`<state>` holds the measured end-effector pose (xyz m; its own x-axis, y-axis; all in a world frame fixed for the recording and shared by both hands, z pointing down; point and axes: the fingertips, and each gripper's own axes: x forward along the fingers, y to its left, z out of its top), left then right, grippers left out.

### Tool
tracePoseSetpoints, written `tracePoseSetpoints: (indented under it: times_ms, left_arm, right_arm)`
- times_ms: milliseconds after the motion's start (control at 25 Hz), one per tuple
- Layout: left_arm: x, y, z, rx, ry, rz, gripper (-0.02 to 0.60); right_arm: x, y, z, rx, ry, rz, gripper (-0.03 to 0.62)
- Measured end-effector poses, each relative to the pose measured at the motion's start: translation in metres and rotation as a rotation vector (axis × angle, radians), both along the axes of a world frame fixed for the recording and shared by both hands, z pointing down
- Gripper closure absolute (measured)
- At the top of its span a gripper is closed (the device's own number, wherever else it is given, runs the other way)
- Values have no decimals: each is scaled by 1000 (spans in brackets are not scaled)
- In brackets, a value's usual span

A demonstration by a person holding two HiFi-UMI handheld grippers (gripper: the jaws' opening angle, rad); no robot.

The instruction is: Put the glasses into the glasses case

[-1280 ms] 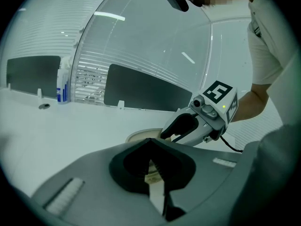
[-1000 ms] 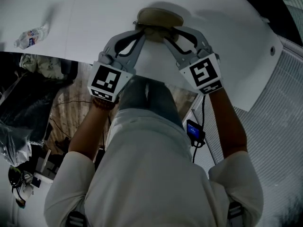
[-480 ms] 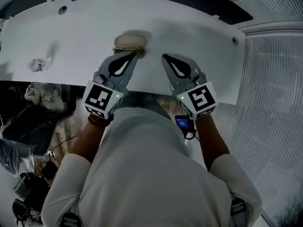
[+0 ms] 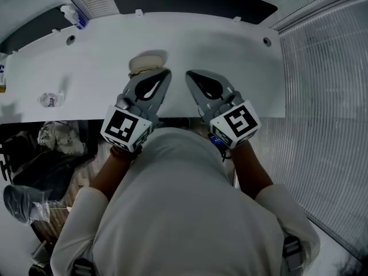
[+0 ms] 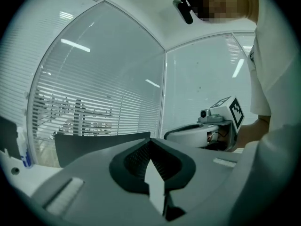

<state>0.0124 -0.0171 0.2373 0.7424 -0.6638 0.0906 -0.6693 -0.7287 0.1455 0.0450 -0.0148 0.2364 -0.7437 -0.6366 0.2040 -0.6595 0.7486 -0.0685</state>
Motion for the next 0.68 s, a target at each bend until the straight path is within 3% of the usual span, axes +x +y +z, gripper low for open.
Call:
tracePoseSetpoints:
  times_ms: [200,680]
  left_arm:
    - [1,4,-4,10,7,21,580]
    - [-4,-1,6,13,-7,-39,580]
  right_arm:
    - [0,4,-6,18,-12,16,594]
    - [2,0,9,13,-33,-19,594]
